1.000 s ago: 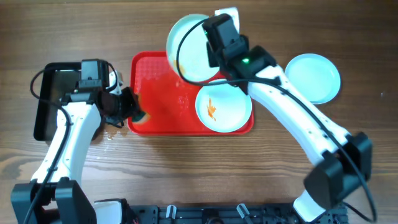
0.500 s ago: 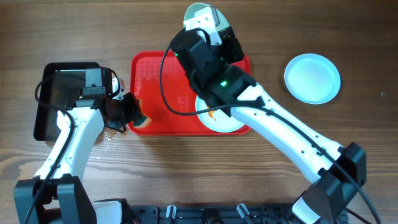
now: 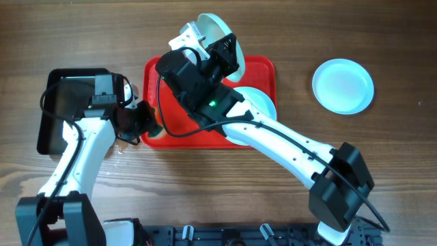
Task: Clean dirty plates on tray and stack at the side
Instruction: 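Lift the plate with the right gripper and carry it rightward, then lower the plate onto the clean plate at right and release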
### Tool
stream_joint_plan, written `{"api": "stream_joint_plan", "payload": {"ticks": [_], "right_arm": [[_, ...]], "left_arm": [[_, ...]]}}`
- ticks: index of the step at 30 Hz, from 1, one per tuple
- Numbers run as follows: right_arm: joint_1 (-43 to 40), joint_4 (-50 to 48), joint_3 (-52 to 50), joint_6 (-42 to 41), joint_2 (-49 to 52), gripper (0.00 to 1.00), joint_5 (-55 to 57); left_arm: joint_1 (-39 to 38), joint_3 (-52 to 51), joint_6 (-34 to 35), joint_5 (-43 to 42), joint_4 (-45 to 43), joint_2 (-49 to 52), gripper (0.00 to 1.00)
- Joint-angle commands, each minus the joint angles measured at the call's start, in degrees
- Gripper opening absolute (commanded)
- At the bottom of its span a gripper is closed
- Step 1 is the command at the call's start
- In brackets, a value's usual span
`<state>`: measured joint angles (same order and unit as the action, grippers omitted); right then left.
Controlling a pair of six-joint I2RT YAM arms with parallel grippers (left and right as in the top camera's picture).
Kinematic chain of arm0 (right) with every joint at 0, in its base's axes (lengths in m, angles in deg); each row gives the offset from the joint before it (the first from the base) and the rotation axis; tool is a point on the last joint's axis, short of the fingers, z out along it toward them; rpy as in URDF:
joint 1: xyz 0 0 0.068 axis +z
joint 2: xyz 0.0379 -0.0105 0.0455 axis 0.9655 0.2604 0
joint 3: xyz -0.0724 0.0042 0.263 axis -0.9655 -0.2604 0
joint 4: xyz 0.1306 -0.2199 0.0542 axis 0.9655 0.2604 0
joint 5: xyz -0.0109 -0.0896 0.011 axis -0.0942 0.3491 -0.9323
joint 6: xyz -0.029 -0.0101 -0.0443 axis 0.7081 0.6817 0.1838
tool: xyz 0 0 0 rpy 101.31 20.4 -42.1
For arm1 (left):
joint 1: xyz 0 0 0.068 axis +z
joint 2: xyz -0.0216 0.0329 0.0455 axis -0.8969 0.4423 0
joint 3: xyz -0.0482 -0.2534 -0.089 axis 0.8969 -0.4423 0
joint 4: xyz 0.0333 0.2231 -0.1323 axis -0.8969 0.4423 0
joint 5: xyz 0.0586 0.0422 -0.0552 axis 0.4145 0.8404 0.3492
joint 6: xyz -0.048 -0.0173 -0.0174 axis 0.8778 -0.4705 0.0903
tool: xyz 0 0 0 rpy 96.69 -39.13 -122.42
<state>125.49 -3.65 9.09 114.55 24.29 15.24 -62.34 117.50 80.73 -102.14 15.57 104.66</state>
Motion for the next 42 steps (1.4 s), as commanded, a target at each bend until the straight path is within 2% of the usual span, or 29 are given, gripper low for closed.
{"api": "stream_joint_plan", "payload": {"ticks": [1, 7, 11, 14, 16, 20, 23, 27, 32, 36, 42], "right_arm": [[-0.02, 0.39, 0.85, -5.44, 0.81, 0.04, 2.47], [-1.29, 2.12, 0.87, -9.6, -0.52, 0.04, 0.85], [-3.58, 11.72, 0.87, -18.73, -3.17, 0.04, -7.1], [-8.0, 22.29, 0.87, -31.36, -6.25, 0.04, -21.07], [-15.1, 27.43, 0.87, -42.16, -10.14, 0.04, -38.49], [-27.71, 27.76, 0.87, -47.56, -15.32, 0.04, -67.01], [-43.06, 30.51, 0.87, -48.04, -17.0, 0.04, -87.89], [-58.01, 37.51, -0.87, -47.89, -15.19, 0.04, -89.18], [-70.16, 34.69, -7.48, -47.25, -12.7, 0.04, -89.99], [-74.38, 29.22, -12.04, -46.16, -10.32, 0.04, -92.08], [-74.66, 25.51, -15.13, -46.6, -6.12, 0.04, -83.97]], "left_arm": [[-1.95, -0.37, 0.5, -1.09, -0.57, 0.33, 0.04], [-4.44, -0.37, 0.33, -0.68, -1.68, 0.33, 0.04], [-5.51, -0.37, 0.33, -0.66, -1.86, 0.33, 0.04], [-6.08, -0.37, 0.33, -0.66, -1.92, 0.33, 0.04], [-6.19, -0.37, 0.35, -0.68, -2.27, 0.33, 0.04], [-6.19, -0.37, 0.33, -0.68, -2.91, 0.33, 0.04], [-6.19, -0.37, 0.35, -0.68, -3.26, 0.33, 0.04], [-6.19, -0.37, 0.37, -0.7, -4.07, 0.33, 0.04], [-6.19, -0.37, 0.37, -0.7, -4.48, 0.33, 0.04], [-6.19, -0.37, 0.35, -0.68, -4.48, 0.33, 0.04], [-6.19, -0.37, 0.35, -0.7, -4.61, 0.33, 0.04]]}}
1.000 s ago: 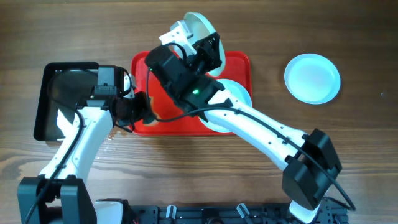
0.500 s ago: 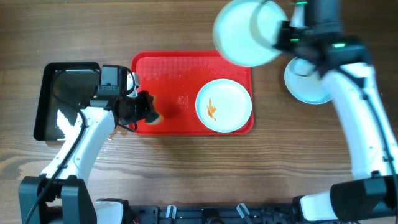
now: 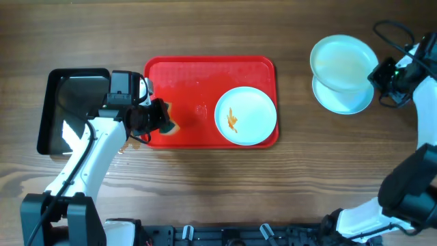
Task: Clean dirty plates on tray and stack at the side
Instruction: 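Lower the plate onto the clean plate at right and release, then move the right gripper to the last plate's rim on the tray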
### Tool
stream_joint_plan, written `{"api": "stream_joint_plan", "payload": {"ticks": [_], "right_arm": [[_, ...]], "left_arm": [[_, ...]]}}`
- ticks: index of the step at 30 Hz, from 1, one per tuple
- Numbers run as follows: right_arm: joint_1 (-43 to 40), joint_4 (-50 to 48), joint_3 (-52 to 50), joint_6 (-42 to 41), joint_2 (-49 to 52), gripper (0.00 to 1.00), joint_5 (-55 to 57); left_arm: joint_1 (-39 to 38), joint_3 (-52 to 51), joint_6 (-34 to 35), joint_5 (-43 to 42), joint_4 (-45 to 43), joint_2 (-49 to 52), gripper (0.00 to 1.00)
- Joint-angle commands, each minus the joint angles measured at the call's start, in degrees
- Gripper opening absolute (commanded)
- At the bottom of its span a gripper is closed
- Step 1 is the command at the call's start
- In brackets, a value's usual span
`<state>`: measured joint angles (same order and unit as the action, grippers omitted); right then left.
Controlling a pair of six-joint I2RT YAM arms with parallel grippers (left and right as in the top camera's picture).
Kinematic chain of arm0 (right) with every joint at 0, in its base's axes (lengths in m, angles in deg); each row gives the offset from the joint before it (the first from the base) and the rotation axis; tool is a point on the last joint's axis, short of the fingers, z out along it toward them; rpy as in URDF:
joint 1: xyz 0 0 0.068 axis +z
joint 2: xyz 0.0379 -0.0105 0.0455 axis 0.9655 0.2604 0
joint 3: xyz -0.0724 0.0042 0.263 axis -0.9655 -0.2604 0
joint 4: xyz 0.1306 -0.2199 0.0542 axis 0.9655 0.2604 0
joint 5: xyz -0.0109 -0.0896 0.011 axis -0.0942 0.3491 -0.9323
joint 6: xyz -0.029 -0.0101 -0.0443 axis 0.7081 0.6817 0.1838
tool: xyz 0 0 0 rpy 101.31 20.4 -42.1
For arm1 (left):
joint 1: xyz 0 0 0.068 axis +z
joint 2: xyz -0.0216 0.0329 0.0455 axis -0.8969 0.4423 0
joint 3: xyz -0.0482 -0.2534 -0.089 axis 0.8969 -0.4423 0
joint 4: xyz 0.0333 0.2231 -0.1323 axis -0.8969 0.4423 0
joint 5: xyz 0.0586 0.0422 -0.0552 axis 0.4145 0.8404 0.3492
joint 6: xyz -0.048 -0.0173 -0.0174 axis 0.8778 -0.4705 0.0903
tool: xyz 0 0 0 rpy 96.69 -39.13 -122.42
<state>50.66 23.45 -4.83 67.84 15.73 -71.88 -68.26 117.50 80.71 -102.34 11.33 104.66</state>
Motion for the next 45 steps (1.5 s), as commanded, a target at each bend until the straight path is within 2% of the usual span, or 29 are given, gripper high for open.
{"api": "stream_joint_plan", "payload": {"ticks": [1, 7, 15, 16, 17, 19, 22, 25, 28, 32, 34, 36, 37, 39, 40, 43, 44, 45], "right_arm": [[0.17, -2.27, -1.49, 0.15, 3.28, 0.04, 3.74], [0.17, -2.1, -1.62, -3.32, 7.72, 0.04, 10.58], [0.17, -1.7, -1.64, -2.69, 10.05, 0.04, 10.51], [0.17, -1.66, -1.64, -2.69, 10.05, 0.09, 10.54], [0.17, -1.33, -1.64, -2.67, 10.05, 0.18, 10.54], [0.0, -0.85, -1.6, -2.69, 9.97, 0.18, 10.51], [-0.02, -0.26, -1.53, -3.23, 9.11, 0.26, 9.73], [0.09, 0.46, -1.53, -2.78, 7.15, 0.28, 3.82], [1.2, 0.7, -1.53, -2.05, 4.68, 0.22, -8.66], [5.68, -0.85, -1.53, 4.76, 2.99, 0.23, -22.05], [9.44, 0.46, -1.53, 7.48, 2.95, 0.29, -23.76], [14.43, 1.33, -2.03, 8.39, 2.97, 0.36, -20.9], [16.92, 1.36, -2.45, 8.26, 2.97, 0.5, -18.51], [22.38, 1.57, -3.34, 8.26, 3.19, 0.86, -11.41], [24.92, 1.49, -3.98, 8.07, 3.26, 0.89, -7.41], [30.69, 0.07, -6.45, 4.68, 3.89, 0.81, 1.73], [31.91, -0.33, -7.1, 4.28, 4.09, 0.71, 2.67], [33.68, -0.68, -7.76, 4.33, 4.52, 0.53, 2.78]], "left_arm": [[-0.26, -0.37, 0.37, -0.5, -0.33, 0.33, 0.04], [-0.26, -0.37, 0.37, -0.48, -0.37, 0.33, 0.04], [-0.26, -0.37, 0.37, -0.5, -0.39, 0.33, 0.04], [-0.26, -0.37, 0.37, -0.5, -0.39, 0.33, 0.04], [-0.26, -0.37, 0.37, -0.5, -0.39, 0.33, 0.04], [-0.26, -0.37, 0.37, -0.48, -0.39, 0.33, 0.04], [-0.26, -0.37, 0.37, -0.5, -0.35, 0.33, 0.04], [-0.26, -0.37, 0.37, -0.5, -0.37, 0.33, 0.04], [-0.26, -0.37, 0.37, -0.5, -0.42, 0.33, 0.04], [-0.26, -0.37, 0.37, -0.5, -0.39, 0.33, 0.04], [-0.26, -0.37, 0.39, -0.52, -0.39, 0.33, 0.04], [-0.26, -0.37, 0.39, -0.52, -0.39, 0.33, 0.04], [-0.26, -0.37, 0.42, -0.52, -0.39, 0.33, 0.04], [-0.26, -0.37, 0.59, -0.52, -0.37, 0.33, 0.04], [-0.26, -0.37, 0.59, -0.63, -0.33, 0.33, 0.04], [-0.26, -0.37, 0.57, -0.7, -0.17, 0.33, 0.04], [-0.26, -0.37, 0.57, -0.7, -0.17, 0.33, 0.04], [-0.26, -0.37, 0.57, -0.72, -0.2, 0.33, 0.04]]}}
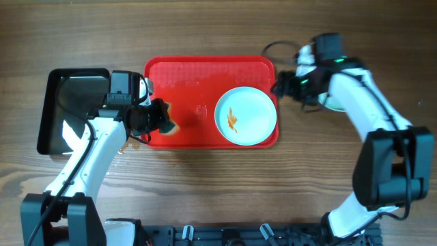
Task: Clean dirty plates on tray and stack at the side
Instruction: 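Move the right gripper to the last plate's rim on the tray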
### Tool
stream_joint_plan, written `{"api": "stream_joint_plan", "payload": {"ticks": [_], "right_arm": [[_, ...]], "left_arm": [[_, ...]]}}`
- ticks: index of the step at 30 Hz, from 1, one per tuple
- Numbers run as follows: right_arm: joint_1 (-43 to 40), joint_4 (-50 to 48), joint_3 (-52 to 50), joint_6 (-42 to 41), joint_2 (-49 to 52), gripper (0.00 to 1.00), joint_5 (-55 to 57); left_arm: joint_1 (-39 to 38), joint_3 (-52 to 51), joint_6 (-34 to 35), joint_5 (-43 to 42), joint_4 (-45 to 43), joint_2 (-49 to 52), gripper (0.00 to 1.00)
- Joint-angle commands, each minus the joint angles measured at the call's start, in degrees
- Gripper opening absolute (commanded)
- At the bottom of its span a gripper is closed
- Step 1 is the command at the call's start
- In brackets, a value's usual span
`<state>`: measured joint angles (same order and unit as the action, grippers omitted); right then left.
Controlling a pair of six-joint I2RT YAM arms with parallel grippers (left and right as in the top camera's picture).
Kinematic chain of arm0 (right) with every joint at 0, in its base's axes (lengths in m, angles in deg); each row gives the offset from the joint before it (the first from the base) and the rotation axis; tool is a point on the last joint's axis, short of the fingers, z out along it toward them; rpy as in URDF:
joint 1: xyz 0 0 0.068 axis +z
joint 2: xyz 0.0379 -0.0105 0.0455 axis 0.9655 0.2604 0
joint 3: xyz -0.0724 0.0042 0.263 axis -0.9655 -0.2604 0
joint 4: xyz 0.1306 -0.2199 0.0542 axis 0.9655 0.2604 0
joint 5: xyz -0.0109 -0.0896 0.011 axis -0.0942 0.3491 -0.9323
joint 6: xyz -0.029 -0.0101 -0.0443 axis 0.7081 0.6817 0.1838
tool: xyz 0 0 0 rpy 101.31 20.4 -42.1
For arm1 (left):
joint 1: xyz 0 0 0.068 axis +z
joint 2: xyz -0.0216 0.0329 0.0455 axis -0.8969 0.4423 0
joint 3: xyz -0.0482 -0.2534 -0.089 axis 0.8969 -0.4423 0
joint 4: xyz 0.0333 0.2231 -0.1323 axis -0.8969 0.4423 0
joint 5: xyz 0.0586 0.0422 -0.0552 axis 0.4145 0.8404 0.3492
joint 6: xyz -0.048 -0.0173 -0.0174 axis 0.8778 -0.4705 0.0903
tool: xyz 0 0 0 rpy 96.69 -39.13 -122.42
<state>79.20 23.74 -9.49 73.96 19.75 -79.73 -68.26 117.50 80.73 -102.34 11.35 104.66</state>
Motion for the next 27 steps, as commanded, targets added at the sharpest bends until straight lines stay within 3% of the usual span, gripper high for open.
{"api": "stream_joint_plan", "payload": {"ticks": [1, 2, 14, 27], "right_arm": [[6.29, -0.98, -3.28, -1.86, 0.83, 0.44, 10.62], [7.34, -0.98, -3.28, -1.88, 0.92, 0.39, 10.62], [9.68, -0.98, -5.29, -3.43, 1.79, 0.28, 11.3], [9.7, -2.64, -7.56, -4.26, 1.79, 0.28, 11.1]], "left_arm": [[-0.26, -0.37, 0.55, -0.7, -0.22, 0.33, 0.04], [-0.26, -0.37, 0.55, -0.7, -0.22, 0.33, 0.04], [-0.26, -0.46, 0.55, -0.72, -0.17, 0.33, 0.04], [-0.26, -0.48, 0.55, -0.72, 0.0, 0.33, 0.04]]}}
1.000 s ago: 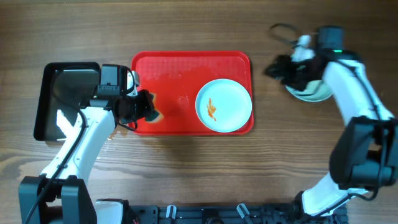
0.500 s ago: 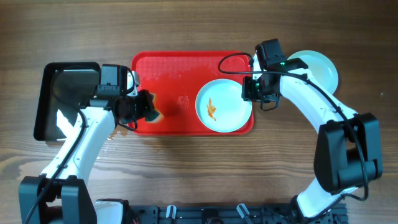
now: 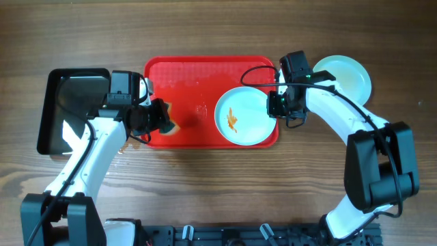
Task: Clean dirty plates on tray and stack at the side
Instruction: 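Move the right gripper to the last plate's rim on the tray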
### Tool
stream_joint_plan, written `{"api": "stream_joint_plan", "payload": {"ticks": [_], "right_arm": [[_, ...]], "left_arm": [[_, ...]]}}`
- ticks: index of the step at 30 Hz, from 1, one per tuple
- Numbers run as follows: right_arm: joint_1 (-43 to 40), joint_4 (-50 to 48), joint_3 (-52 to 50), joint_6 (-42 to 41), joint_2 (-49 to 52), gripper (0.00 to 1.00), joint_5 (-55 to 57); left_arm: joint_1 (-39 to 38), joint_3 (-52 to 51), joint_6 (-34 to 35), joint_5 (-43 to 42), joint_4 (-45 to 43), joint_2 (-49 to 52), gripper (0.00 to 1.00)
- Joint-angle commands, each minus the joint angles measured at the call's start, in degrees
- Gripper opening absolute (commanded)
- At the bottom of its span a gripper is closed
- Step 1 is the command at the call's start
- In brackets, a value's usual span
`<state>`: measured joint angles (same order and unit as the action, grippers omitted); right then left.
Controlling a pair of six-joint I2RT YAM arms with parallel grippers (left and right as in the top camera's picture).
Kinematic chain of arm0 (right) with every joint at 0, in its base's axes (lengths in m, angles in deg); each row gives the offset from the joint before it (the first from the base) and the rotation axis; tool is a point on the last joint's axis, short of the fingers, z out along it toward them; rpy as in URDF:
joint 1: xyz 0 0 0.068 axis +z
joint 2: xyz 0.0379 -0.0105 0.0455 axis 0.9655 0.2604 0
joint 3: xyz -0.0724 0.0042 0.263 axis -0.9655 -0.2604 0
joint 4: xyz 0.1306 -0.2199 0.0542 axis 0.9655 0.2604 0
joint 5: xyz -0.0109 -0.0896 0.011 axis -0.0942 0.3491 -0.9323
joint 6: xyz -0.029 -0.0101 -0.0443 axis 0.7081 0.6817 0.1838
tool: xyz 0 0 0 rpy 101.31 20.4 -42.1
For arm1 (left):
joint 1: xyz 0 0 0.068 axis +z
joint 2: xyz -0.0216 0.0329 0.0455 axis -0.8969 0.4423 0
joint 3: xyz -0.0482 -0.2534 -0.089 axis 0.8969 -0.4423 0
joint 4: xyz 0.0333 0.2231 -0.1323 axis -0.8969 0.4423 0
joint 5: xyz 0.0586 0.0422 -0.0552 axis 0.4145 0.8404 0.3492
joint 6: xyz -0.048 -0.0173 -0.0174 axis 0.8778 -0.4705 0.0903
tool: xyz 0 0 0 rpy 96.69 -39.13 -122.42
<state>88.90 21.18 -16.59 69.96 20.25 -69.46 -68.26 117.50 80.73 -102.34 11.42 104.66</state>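
A white plate [image 3: 247,117] with an orange smear sits at the right end of the red tray [image 3: 198,75]. My right gripper [image 3: 274,106] is at that plate's right rim; its fingers are hidden under the wrist. To the right, on the table, is the stack of clean white plates [image 3: 348,76]. My left gripper [image 3: 165,123] rests at the tray's left edge, shut on an orange-brown sponge [image 3: 172,127].
A black rectangular bin [image 3: 72,109] stands left of the tray, beside the left arm. Faint smears mark the tray's middle [image 3: 201,109]. The right arm's cable loops over the tray's far right corner.
My right gripper moved from the tray's far right corner down to the right rim of the smeared plate. The left arm and sponge stayed where they were.
First my right arm reached across the tray, holding a tilted white plate at its far edge. Then it held that plate over the one on the table at the right. Later it was empty near the tray's corner, and now it is at the smeared plate.
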Motion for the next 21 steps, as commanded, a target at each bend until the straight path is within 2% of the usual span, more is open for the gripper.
{"api": "stream_joint_plan", "payload": {"ticks": [1, 3, 7, 13, 21], "right_arm": [[-0.02, -0.07, -0.5, -0.31, 1.31, 0.29, 1.01], [0.0, -0.09, -0.61, -0.33, 1.31, 0.34, 1.01], [0.0, -0.63, -1.75, -0.35, 1.31, 0.34, 1.01], [0.15, -1.6, -2.34, -0.33, 1.31, 0.28, -0.61], [0.87, -2.73, -2.34, -0.48, 1.31, 0.25, -6.88]], "left_arm": [[-0.26, -0.46, 0.55, -0.72, -0.07, 0.33, 0.04], [-0.26, -0.48, 0.55, -0.72, -0.07, 0.33, 0.04], [-0.26, -0.48, 0.55, -0.72, -0.07, 0.33, 0.04], [-0.26, -0.48, 0.55, -0.7, -0.13, 0.33, 0.04], [-0.26, -0.48, 0.55, -0.7, -0.28, 0.33, 0.04]]}}
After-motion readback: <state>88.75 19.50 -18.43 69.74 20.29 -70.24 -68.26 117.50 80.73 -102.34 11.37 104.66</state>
